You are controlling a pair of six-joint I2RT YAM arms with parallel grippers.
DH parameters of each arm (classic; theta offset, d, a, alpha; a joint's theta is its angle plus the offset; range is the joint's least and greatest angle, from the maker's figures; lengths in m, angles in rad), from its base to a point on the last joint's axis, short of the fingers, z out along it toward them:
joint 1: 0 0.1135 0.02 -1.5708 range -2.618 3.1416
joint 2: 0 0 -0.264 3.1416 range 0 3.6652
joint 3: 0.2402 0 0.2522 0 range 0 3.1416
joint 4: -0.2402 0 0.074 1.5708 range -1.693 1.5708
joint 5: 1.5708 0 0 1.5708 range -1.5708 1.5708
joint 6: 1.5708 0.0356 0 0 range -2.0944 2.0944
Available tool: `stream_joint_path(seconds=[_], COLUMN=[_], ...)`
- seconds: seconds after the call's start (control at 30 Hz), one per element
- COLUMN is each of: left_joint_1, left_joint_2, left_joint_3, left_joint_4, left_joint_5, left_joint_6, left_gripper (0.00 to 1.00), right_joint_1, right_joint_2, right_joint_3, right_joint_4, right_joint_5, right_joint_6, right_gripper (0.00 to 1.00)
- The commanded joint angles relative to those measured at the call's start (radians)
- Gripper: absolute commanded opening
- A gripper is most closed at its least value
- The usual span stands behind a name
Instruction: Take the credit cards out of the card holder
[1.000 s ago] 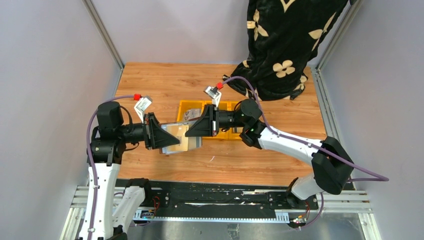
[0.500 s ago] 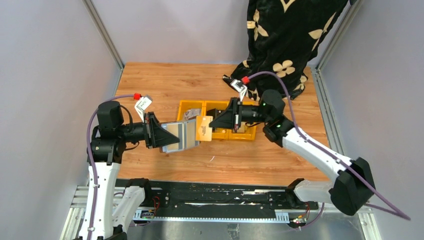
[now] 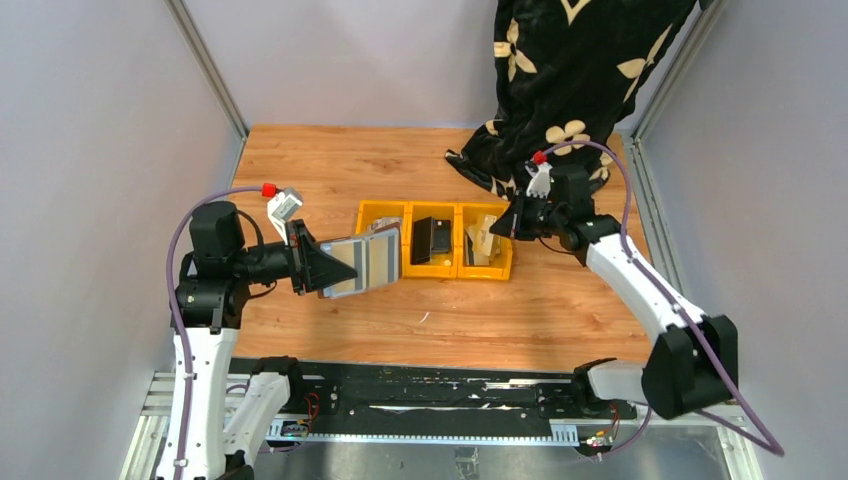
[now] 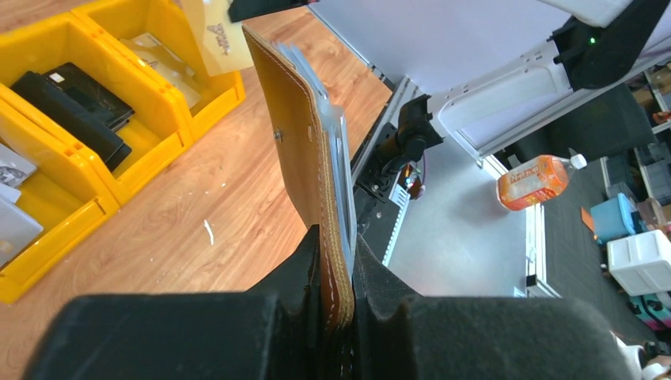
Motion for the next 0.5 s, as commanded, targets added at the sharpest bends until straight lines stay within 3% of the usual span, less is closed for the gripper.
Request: stream_joint_path(seconds=[0.0, 0.23, 0.37, 0.4, 0.47], left_joint_1=[-0.004, -0.004, -0.003, -0.003, -0.003], left_joint_2=[-0.008, -0.014, -0.013, -0.013, -0.017], left_joint_3=[0.036, 0.056, 0.07, 0.072, 0.074], left_joint_4=[0.003, 0.001, 0.001, 0.0, 0.0], left_joint_5=[0.022, 0.03, 0.061, 0.07, 0.082], left_joint_6=[0.028, 0.022, 0.014, 0.015, 0.015], left_gripper=[0.09, 0.09, 0.09, 0.09, 0.09], right_joint_1=[-0.009, 0.0, 0.023, 0.03, 0.053], right_joint_2=[0.139, 0.412, 0.499, 0.498, 0.464], right_joint_3=[0.089, 0.222, 0.281, 0.288, 0.286], right_joint_4=[-0.112, -0.128, -0.185, -0.196, -0.196], right_joint_5=[0.164, 0.172, 0.25, 0.281, 0.345], right_joint_6=[-0.134, -0.171, -0.201, -0.201, -0.196], right_gripper=[0.0, 0.0, 0.0, 0.06, 0.31])
